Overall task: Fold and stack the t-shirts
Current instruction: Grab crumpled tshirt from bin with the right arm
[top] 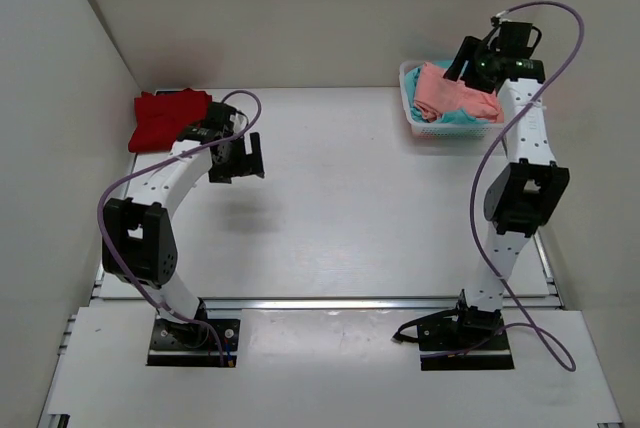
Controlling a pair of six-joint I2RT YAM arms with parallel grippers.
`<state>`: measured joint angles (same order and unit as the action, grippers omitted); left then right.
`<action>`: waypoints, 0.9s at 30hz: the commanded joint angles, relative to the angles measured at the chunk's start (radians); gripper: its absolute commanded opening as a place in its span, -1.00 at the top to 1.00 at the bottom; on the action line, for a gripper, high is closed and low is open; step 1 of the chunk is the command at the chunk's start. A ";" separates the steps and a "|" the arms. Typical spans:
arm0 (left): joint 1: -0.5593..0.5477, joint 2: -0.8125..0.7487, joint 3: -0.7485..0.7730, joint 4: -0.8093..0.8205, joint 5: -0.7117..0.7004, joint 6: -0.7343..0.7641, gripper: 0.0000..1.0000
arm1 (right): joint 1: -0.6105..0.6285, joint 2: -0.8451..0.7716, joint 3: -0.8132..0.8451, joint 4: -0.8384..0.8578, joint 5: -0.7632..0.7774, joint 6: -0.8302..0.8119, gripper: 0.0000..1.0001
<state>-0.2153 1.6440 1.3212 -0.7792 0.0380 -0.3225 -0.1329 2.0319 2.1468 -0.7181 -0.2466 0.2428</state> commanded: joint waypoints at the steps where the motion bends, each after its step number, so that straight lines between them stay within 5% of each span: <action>1: 0.047 -0.053 -0.057 0.021 0.089 -0.001 -0.98 | 0.021 0.143 0.114 0.091 -0.026 -0.027 -0.27; 10: 0.060 -0.101 -0.131 0.011 0.109 0.008 -0.97 | 0.044 0.436 0.315 0.221 -0.051 0.053 -0.32; 12: 0.080 -0.114 -0.143 0.014 0.115 0.000 -0.97 | 0.042 0.458 0.308 0.230 -0.077 0.076 0.09; 13: 0.082 -0.113 -0.152 0.014 0.122 0.000 -0.89 | 0.035 0.465 0.315 0.224 -0.091 0.084 0.30; 14: 0.085 -0.115 -0.154 0.017 0.116 0.002 -0.59 | 0.027 0.461 0.318 0.229 -0.086 0.088 0.84; 15: 0.079 -0.113 -0.155 0.021 0.125 0.006 -0.27 | 0.026 0.455 0.321 0.215 -0.074 0.096 1.00; 16: 0.079 -0.107 -0.152 0.021 0.126 0.010 0.54 | 0.027 0.443 0.323 0.233 -0.074 0.086 1.00; 17: 0.068 -0.105 -0.143 0.026 0.120 0.005 1.00 | 0.027 0.409 0.324 0.247 -0.074 0.063 0.99; 23: 0.014 -0.059 -0.105 0.032 0.146 0.013 1.00 | 0.062 0.142 0.291 0.507 -0.019 0.018 1.00; 27: 0.030 -0.067 -0.129 0.070 0.221 -0.009 1.00 | 0.122 -0.111 0.107 0.689 -0.017 -0.045 1.00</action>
<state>-0.2047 1.5936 1.1831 -0.7547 0.1860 -0.3176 -0.0753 2.2341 2.2936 -0.3592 -0.2592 0.2623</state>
